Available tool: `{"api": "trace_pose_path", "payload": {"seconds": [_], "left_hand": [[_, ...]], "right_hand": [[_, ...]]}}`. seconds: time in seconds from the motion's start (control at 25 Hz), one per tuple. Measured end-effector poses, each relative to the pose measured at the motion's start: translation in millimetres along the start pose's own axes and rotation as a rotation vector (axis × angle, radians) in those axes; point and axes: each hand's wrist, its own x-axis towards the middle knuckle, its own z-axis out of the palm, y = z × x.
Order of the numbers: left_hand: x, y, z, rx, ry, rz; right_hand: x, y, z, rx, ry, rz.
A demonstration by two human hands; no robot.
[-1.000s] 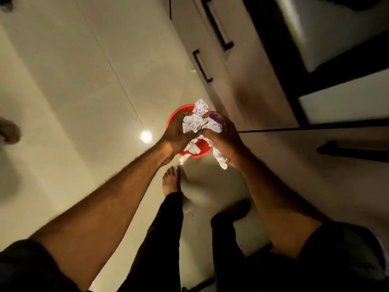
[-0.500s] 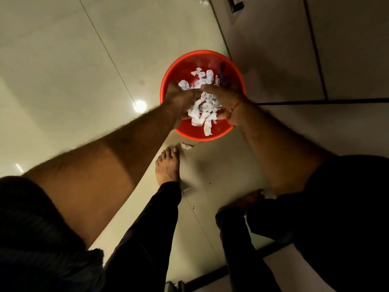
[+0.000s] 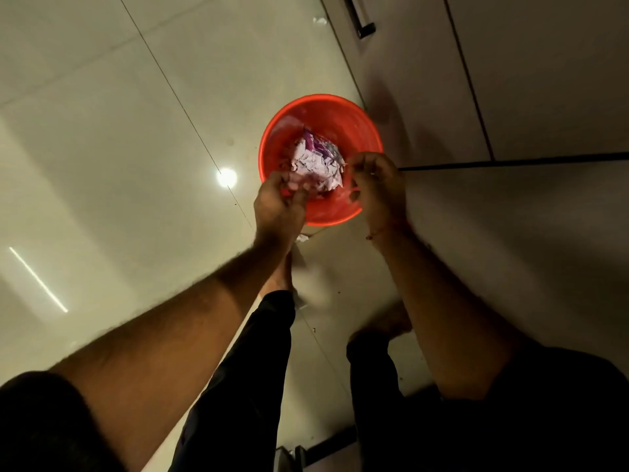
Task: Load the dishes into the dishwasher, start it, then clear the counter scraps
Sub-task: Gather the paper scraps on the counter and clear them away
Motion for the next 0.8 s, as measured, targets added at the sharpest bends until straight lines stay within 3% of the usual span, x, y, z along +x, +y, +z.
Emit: {"api": "trace_pose_path", "payload": {"seconds": [0.04,0.12,0.28,0.44,0.56,0.8], "left_hand": [[-3,12,-11,-0.237,0.060,0.021],[-15,15,-21,-0.367,0.053,0.089],[-36,-37,3,-0.258,-0.048,-0.106],[-7,-86,42,-0.288,-0.155,-0.394],[25,-109,76,-0.340,-0.266,-0.442],[78,-146,127,-0.206,-0.295,-0.440]], "right_hand": [[-15,5,-5,0.060,0.001,-0.021],[-39,21,-14,0.117,0.044,-0.031],[-63,82,-18,0.099,0.154,0.090],[-46,170,2,0.085,0.003,0.325],[-15,226,31,0.124,-0.058,0.468],[28,287,74,-0.024,-0.108,0.495]]}}
